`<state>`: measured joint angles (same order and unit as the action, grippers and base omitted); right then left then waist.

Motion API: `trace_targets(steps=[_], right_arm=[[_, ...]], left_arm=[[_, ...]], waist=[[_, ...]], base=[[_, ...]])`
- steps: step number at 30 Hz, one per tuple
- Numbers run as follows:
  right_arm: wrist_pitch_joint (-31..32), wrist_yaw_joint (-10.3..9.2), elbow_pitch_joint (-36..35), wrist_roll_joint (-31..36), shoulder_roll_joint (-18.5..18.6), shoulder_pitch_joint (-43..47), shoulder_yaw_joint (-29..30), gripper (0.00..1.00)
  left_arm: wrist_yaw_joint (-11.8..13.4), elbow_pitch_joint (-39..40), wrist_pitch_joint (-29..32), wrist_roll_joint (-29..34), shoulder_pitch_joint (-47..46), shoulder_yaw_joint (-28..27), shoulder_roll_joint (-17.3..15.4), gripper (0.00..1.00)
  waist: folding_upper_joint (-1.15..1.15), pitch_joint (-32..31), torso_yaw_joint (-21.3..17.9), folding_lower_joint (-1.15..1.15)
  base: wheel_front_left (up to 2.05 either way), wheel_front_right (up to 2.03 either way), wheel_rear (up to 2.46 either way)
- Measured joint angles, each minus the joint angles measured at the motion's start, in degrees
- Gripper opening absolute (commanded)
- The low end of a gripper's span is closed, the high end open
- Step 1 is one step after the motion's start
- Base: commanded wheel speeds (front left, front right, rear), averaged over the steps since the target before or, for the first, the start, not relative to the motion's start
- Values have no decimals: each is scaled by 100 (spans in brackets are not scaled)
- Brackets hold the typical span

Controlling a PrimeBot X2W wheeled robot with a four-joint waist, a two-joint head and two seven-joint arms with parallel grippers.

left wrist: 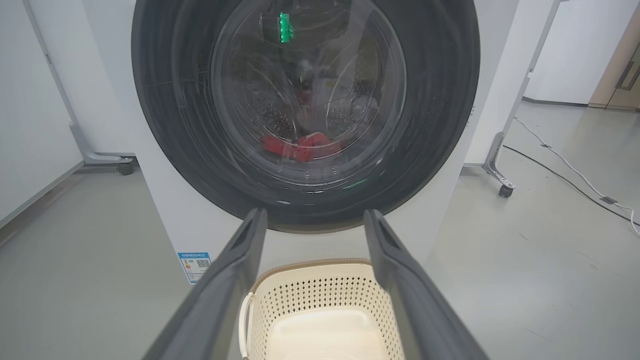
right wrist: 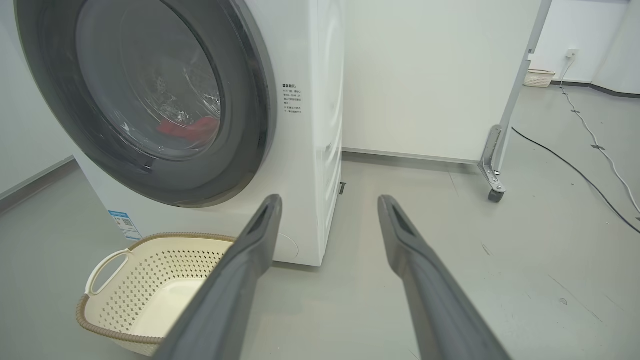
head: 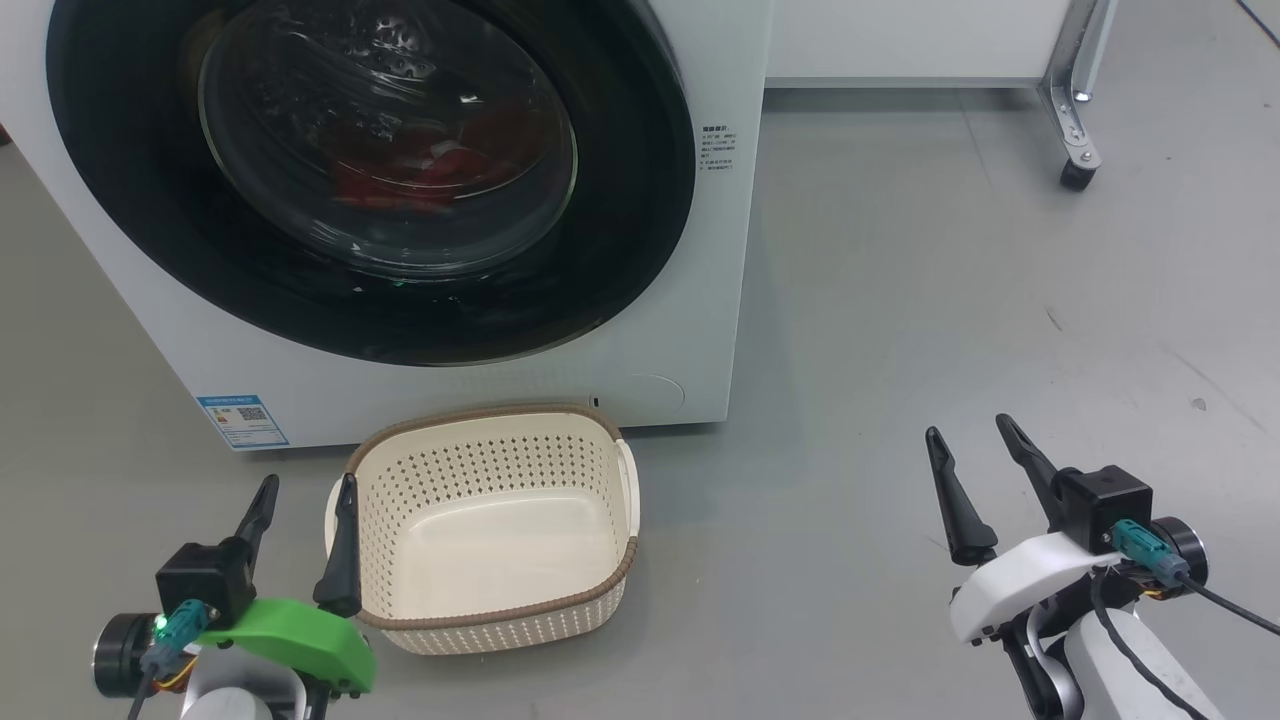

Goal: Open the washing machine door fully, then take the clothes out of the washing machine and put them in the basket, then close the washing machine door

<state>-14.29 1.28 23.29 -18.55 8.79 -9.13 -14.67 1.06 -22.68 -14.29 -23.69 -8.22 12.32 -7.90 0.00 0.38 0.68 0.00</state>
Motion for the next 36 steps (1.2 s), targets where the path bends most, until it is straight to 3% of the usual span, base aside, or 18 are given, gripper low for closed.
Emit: trace_targets(steps=[8, 9, 10, 18, 27, 33, 36], right_arm=[[0, 4, 25, 0, -26, 0, 65, 97], [0, 8, 27, 0, -29, 0, 76, 38], [0, 8, 32, -1, -31, 0, 88, 0], [0, 43, 47, 0, -94, 0, 123, 0], [0, 218, 16, -71, -164, -2, 207, 0], [0, 366, 18, -620, -321, -59, 467, 0], [-9, 457, 31, -1198, -470, -114, 720, 0]], left_arm=[[0, -58, 0, 0, 0, -22, 5, 100], [0, -59, 0, 0, 0, -24, 7, 100], [0, -59, 0, 0, 0, -25, 7, 100], [0, -66, 0, 2, 0, -52, 36, 100], [0, -80, 0, 16, -1, -79, 91, 100], [-1, -79, 0, 19, -5, -88, 98, 100], [-1, -78, 0, 34, -12, -93, 101, 100]], waist=[[0, 7, 13, 0], [0, 8, 16, 0], [0, 10, 20, 0], [0, 28, 42, 0], [0, 43, 48, 0], [0, 74, 55, 0], [0, 99, 61, 0]], base=[[0, 0, 0], [0, 0, 0], [0, 0, 0], [0, 0, 0], [0, 0, 0], [0, 0, 0], [0, 0, 0]])
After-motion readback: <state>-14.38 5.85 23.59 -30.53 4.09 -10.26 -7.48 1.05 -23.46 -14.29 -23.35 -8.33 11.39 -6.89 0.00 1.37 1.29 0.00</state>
